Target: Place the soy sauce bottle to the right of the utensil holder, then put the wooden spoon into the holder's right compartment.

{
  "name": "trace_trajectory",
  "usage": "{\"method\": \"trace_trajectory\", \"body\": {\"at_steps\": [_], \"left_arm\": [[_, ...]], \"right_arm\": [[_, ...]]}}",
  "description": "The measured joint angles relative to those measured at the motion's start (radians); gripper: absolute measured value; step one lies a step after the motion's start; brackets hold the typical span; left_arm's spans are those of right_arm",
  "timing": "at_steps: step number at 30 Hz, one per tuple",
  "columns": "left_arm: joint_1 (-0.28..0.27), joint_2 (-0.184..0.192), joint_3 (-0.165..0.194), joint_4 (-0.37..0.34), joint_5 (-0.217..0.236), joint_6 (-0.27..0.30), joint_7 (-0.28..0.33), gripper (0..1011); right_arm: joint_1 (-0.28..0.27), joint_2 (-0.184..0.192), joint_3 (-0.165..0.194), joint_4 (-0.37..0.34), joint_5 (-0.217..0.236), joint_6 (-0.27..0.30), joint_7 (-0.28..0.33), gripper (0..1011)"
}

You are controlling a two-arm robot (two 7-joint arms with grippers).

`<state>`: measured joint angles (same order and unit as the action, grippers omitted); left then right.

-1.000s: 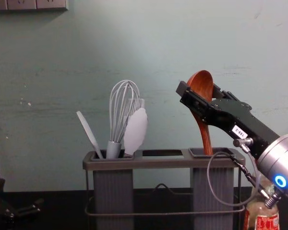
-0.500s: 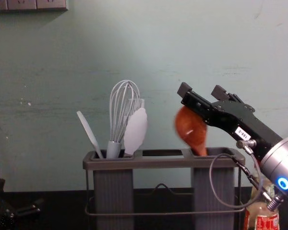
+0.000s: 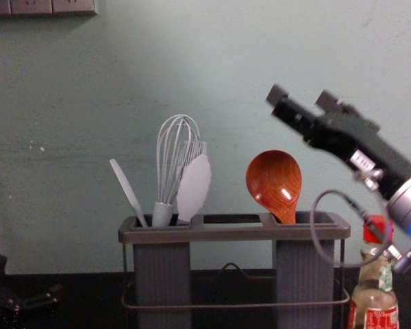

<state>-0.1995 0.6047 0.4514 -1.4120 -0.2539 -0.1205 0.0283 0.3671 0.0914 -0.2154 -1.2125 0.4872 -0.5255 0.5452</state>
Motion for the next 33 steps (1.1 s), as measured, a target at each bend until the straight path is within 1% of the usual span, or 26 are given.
{"method": "trace_trajectory", "body": {"at_steps": [1,3,4,5,7,8,9,10,11,12,13,14,16,17,19,20,24,28,33], "left_arm": [[0.000,0.000,0.000,0.000,0.000,0.000,0.000,1011],[0.000,0.000,0.000,0.000,0.000,0.000,0.000,1011],[0.000,0.000,0.000,0.000,0.000,0.000,0.000,1011],[0.000,0.000,0.000,0.000,0.000,0.000,0.000,1011],[0.000,0.000,0.000,0.000,0.000,0.000,0.000,1011],[0.000,0.000,0.000,0.000,0.000,0.000,0.000,1011],[0.000,0.000,0.000,0.000,0.000,0.000,0.000,1011],[0.000,0.000,0.000,0.000,0.000,0.000,0.000,1011],[0.000,0.000,0.000,0.000,0.000,0.000,0.000,1011],[0.000,0.000,0.000,0.000,0.000,0.000,0.000,1011],[0.000,0.000,0.000,0.000,0.000,0.000,0.000,1011],[0.000,0.000,0.000,0.000,0.000,0.000,0.000,1011],[0.000,0.000,0.000,0.000,0.000,0.000,0.000,1011],[0.000,0.000,0.000,0.000,0.000,0.000,0.000,1011],[0.000,0.000,0.000,0.000,0.000,0.000,0.000,1011],[0.000,0.000,0.000,0.000,0.000,0.000,0.000,1011],[0.000,0.000,0.000,0.000,0.000,0.000,0.000,1011],[0.000,0.000,0.000,0.000,0.000,0.000,0.000,1011],[0.000,0.000,0.000,0.000,0.000,0.000,0.000,1011]], "right_arm": [[-0.005,0.010,0.006,-0.028,-0.008,0.011,-0.016,1002],[-0.010,0.020,0.013,-0.052,-0.019,0.024,-0.033,1002],[-0.014,0.034,0.021,-0.076,-0.033,0.037,-0.051,1002],[-0.014,0.034,0.021,-0.076,-0.033,0.037,-0.051,1003],[-0.017,0.056,0.033,-0.107,-0.059,0.057,-0.079,1003],[-0.019,0.074,0.042,-0.126,-0.087,0.080,-0.104,1002],[-0.019,0.083,0.046,-0.136,-0.101,0.092,-0.119,1002],[-0.020,0.101,0.055,-0.153,-0.132,0.122,-0.149,1002],[-0.020,0.101,0.055,-0.153,-0.132,0.122,-0.149,1002],[-0.020,0.117,0.065,-0.168,-0.159,0.155,-0.177,1003],[-0.019,0.125,0.070,-0.174,-0.171,0.174,-0.191,1003],[-0.018,0.139,0.079,-0.183,-0.194,0.214,-0.215,1003],[-0.017,0.153,0.087,-0.192,-0.214,0.259,-0.241,1002],[-0.016,0.165,0.095,-0.200,-0.231,0.307,-0.262,1003],[-0.016,0.176,0.102,-0.207,-0.244,0.352,-0.280,1003],[-0.015,0.185,0.109,-0.211,-0.254,0.389,-0.293,1003],[-0.018,0.206,0.120,-0.213,-0.281,0.451,-0.314,1003],[-0.030,0.225,0.124,-0.209,-0.314,0.494,-0.325,1003],[-0.066,0.232,0.131,-0.192,-0.339,0.500,-0.329,1003]]}}
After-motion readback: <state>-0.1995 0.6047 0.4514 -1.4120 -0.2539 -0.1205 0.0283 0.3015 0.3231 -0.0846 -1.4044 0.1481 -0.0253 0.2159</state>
